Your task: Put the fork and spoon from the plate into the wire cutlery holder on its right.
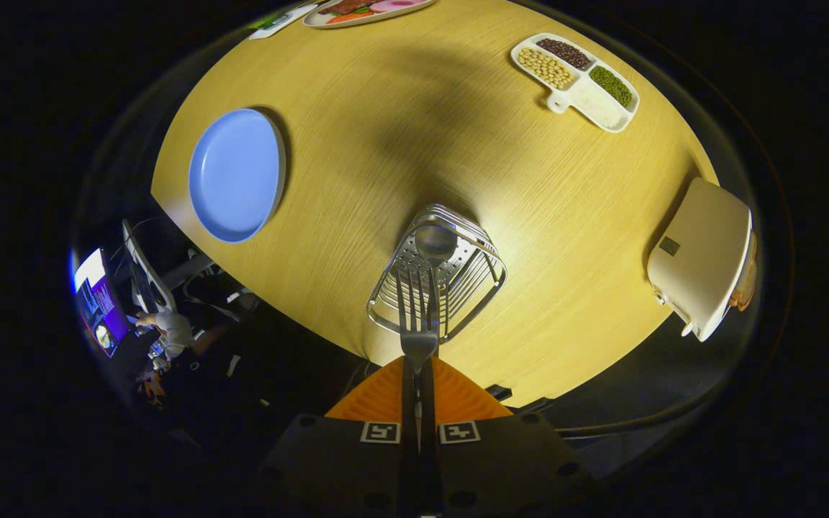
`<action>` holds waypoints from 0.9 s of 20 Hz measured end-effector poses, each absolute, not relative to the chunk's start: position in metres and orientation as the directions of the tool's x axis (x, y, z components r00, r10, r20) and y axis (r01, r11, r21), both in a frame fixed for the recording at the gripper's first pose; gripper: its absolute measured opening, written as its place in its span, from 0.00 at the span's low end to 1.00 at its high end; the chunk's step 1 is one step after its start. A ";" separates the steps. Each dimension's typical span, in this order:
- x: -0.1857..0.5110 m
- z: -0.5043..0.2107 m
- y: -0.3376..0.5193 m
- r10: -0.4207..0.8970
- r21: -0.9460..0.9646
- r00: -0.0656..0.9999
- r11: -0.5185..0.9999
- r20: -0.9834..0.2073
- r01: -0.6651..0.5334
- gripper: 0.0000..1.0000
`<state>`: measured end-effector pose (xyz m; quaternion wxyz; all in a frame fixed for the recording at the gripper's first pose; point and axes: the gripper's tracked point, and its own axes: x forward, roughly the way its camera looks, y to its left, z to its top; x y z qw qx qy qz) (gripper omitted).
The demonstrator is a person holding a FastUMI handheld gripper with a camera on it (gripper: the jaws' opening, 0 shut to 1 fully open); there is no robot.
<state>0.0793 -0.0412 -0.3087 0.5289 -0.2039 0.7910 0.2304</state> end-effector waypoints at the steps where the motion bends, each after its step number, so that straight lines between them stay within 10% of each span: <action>1: 0.080 -0.314 -0.041 -0.094 0.148 -0.375 0.810 -0.922 -0.567 0.05; 18: 0.104 -0.342 -0.024 -0.099 0.152 -0.385 0.808 -0.917 -0.569 0.19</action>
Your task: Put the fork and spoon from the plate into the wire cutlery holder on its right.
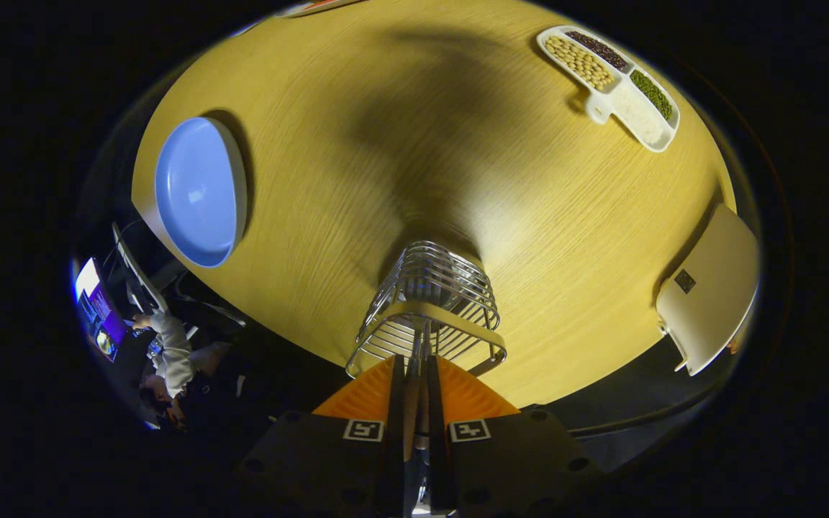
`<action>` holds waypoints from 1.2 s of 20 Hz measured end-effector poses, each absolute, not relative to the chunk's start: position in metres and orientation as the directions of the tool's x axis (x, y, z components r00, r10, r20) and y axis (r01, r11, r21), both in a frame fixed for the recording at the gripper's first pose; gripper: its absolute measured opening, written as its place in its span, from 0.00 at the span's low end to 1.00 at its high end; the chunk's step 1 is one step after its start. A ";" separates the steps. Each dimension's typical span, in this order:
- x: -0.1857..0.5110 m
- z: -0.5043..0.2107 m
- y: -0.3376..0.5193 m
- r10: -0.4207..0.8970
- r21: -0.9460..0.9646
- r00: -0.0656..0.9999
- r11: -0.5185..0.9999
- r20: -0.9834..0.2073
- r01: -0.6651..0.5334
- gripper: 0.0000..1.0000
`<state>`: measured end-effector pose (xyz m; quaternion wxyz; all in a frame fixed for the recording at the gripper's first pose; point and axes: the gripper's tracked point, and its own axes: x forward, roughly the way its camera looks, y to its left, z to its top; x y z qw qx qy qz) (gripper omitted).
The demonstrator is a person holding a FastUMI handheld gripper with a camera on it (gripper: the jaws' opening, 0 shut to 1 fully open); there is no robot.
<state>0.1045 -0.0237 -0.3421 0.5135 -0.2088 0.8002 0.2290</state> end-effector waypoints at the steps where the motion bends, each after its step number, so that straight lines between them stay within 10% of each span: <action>1: 0.106 -0.340 -0.021 -0.082 0.153 -0.366 0.808 -0.927 -0.569 0.19; 13: 0.108 -0.274 -0.011 0.279 0.215 0.104 0.889 -0.955 -0.405 0.53; 24: 0.100 -0.175 -0.028 0.343 0.156 0.683 0.934 -0.645 -0.322 0.85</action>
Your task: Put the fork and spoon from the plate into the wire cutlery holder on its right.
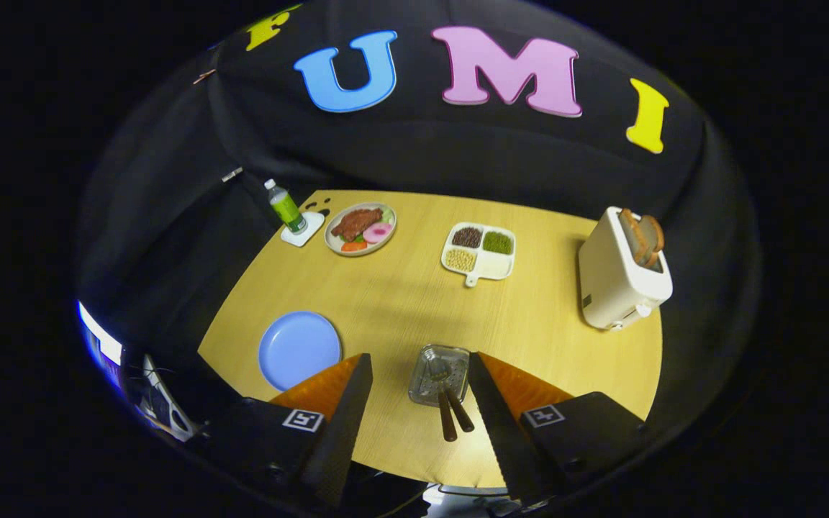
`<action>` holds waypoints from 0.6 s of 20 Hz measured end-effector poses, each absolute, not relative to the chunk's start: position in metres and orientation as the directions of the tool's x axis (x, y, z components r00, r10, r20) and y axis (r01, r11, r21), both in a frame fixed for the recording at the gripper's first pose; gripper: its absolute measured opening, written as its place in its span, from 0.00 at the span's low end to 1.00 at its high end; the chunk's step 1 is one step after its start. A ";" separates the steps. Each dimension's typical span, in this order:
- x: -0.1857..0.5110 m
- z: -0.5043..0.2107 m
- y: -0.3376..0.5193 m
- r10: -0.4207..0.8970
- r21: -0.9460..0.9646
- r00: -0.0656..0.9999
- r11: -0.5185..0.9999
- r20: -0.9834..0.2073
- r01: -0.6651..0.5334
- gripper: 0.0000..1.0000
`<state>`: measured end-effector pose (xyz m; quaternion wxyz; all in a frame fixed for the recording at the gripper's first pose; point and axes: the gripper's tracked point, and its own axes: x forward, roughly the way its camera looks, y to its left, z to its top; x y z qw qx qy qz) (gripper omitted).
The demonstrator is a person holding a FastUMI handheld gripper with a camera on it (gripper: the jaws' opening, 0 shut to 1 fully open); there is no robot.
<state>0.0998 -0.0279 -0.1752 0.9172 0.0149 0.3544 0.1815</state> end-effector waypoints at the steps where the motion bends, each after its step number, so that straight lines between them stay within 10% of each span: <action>1: 0.094 -0.166 -0.029 0.326 0.124 0.724 0.939 -0.608 -0.320 0.87; 12: 0.044 -0.048 -0.048 0.286 0.062 0.921 0.958 -0.265 -0.280 0.98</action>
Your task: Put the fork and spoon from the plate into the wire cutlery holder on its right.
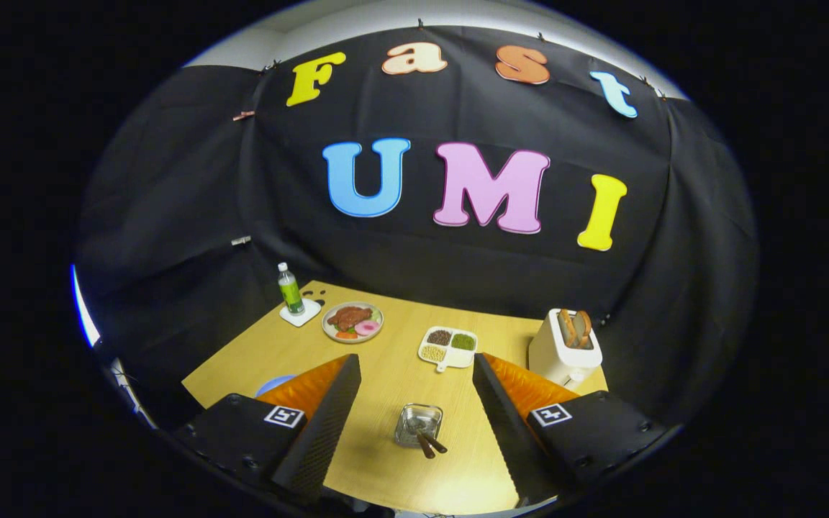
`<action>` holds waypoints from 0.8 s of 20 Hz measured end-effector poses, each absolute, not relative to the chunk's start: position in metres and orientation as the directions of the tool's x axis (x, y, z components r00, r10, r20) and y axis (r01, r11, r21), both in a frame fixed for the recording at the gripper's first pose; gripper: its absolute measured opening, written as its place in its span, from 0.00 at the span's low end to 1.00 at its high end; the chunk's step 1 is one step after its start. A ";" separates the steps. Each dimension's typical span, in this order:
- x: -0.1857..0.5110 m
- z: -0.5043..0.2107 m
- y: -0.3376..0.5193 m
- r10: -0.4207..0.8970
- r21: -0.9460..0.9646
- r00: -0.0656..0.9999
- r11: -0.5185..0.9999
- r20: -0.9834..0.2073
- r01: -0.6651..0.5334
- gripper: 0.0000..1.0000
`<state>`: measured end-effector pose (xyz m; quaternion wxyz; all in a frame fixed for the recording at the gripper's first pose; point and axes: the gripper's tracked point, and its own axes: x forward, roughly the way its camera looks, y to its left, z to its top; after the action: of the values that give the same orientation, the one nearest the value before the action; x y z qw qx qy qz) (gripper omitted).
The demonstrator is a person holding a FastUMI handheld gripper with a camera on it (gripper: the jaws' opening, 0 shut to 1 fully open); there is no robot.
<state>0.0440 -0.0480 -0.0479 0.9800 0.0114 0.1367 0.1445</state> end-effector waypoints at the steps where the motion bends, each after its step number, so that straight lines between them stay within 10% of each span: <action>1: 0.041 -0.040 -0.049 0.292 0.062 0.927 0.956 -0.236 -0.286 0.98; 16: 0.033 -0.013 -0.094 0.337 0.087 0.941 0.939 -0.041 -0.333 0.97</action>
<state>0.0326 -0.0938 -0.0134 0.9842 0.0393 0.0275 0.1702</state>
